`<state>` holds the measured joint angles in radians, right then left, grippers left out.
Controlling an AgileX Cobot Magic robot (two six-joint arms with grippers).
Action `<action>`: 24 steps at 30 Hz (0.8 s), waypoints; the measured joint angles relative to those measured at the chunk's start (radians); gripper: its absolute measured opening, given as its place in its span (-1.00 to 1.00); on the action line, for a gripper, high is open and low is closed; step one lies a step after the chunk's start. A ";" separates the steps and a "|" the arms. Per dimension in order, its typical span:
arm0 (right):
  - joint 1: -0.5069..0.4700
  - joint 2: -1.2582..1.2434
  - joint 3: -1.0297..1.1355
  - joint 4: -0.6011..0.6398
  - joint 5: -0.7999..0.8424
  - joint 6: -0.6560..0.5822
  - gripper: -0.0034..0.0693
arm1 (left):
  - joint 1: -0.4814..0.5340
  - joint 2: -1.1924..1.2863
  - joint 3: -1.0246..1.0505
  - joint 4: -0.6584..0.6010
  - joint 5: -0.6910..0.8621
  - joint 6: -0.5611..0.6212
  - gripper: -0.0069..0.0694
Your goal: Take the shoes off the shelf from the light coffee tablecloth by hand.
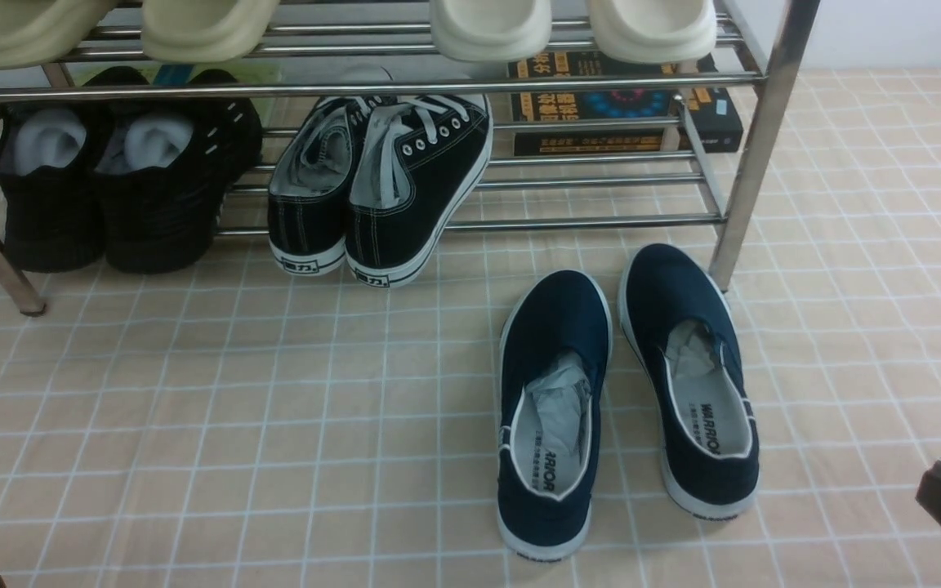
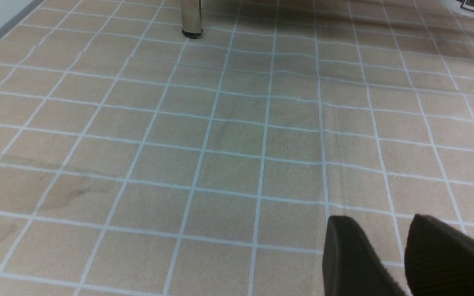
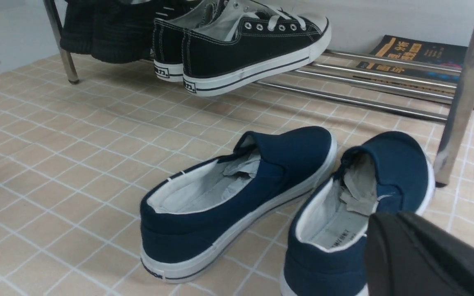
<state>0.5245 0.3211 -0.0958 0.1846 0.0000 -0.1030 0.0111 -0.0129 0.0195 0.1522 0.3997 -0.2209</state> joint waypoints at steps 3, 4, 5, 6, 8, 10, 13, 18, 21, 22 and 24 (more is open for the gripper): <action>-0.107 -0.064 0.000 -0.004 0.125 0.022 -0.82 | 0.000 0.000 0.000 0.000 0.000 0.000 -0.19; -0.155 -0.088 0.000 -0.010 0.174 0.038 -0.82 | 0.000 0.000 0.000 0.000 0.000 0.000 -0.19; -0.203 -0.112 0.000 -0.022 0.219 0.051 -0.82 | 0.000 0.000 0.000 0.000 0.000 0.000 -0.19; -0.250 -0.135 0.000 -0.039 0.255 0.062 -0.82 | 0.000 0.000 0.000 0.000 0.000 0.000 -0.19; -0.337 -0.182 0.000 -0.080 0.347 0.082 -0.82 | 0.000 0.000 0.000 0.000 0.000 0.000 -0.19; -0.411 -0.225 0.000 -0.115 0.410 0.088 -0.82 | 0.000 0.000 0.000 0.000 0.000 0.000 -0.19; -0.491 -0.276 0.000 -0.141 0.466 0.091 -0.82 | 0.000 0.000 0.000 0.000 0.000 0.000 -0.19; -0.550 -0.326 0.000 -0.146 0.484 0.091 -0.81 | 0.000 0.000 0.000 0.000 0.000 0.000 -0.19; -0.552 -0.331 0.000 -0.146 0.485 0.091 -0.80 | 0.000 0.000 0.000 0.000 0.000 0.000 -0.19; -0.552 -0.331 0.007 -0.146 0.482 0.091 -0.79 | 0.000 0.000 0.000 0.000 0.000 0.000 -0.19; -0.552 -0.331 0.038 -0.146 0.466 0.092 -0.78 | 0.000 0.000 0.000 0.000 0.000 0.000 -0.19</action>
<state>-0.0272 -0.0103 -0.0573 0.0390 0.4659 -0.0106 0.0111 -0.0129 0.0195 0.1522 0.3997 -0.2209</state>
